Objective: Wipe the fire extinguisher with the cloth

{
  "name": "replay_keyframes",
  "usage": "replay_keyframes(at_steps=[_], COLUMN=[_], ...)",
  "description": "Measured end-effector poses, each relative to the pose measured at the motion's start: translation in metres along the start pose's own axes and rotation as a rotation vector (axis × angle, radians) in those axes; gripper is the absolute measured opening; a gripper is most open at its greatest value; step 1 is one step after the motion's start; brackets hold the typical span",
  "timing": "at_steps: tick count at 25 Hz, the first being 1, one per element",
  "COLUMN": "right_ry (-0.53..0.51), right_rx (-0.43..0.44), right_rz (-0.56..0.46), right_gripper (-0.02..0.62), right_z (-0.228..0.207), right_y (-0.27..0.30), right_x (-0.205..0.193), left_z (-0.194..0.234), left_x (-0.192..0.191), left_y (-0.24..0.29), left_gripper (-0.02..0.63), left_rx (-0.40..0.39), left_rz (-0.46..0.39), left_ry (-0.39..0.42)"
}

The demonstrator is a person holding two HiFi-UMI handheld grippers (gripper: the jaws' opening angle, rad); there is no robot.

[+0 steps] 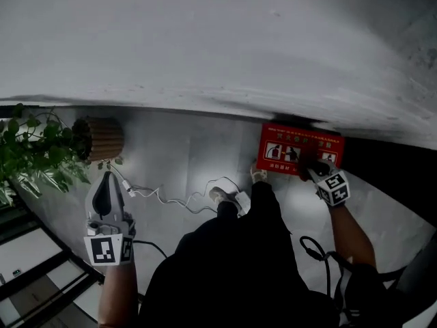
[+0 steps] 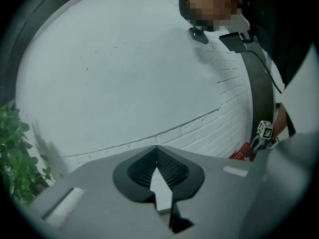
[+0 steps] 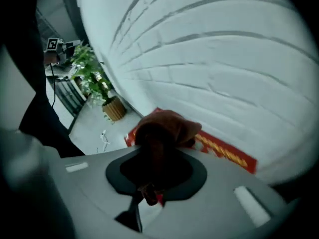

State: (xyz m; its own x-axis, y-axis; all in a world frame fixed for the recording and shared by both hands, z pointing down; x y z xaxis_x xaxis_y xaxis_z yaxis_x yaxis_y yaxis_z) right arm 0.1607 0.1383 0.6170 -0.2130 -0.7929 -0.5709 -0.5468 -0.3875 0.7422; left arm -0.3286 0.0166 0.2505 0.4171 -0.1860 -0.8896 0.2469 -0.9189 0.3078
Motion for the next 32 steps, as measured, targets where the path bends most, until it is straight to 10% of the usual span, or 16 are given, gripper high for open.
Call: replay_keyframes(at_steps=[5, 10, 18, 25, 32], right_ry=[-0.204, -0.181, 0.023, 0.407, 0.241], right_rx=[0.156, 0.162, -0.020, -0.430, -0.368], right_rz=[0.048, 0.279, 0.171, 0.132, 0.075], right_gripper=[0.072, 0.072, 0.067, 0.067, 0.069], right_z=[0.020, 0.027, -0.056, -0.174, -0.100], right_y=[0.139, 0.199, 0.093, -0.059, -0.046], right_x=[0.117, 0.111, 0.035, -0.074, -0.064], left_z=[0.016, 0.022, 0.001, -0.025, -0.023], left_x=[-0.009, -0.015, -0.013, -0.005, -0.015], left_y=[-0.033, -0.066, -0.044, -0.011, -0.014], left_gripper=[-0.002, -0.002, -0.002, -0.002, -0.002], left_rx=[0.086, 0.163, 0.092, -0.022, -0.034], left_rz=[0.043, 0.094, 0.064, 0.031, 0.016], left_ry=[0.013, 0.010, -0.009, 0.004, -0.016])
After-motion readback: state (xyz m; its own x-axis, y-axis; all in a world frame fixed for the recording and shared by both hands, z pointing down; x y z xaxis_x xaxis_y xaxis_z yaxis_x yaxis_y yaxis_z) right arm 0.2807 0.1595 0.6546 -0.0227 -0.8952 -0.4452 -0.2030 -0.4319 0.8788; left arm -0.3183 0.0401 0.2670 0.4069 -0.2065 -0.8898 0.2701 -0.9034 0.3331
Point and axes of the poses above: the fingertips, and each gripper's own axes: y forward along the fingers, z to its left, x out of its top, the point moved 5 cm from there along -y, backward along the fingers, and after that the axes turned 6 degrees about x, right-handed, at the moved point
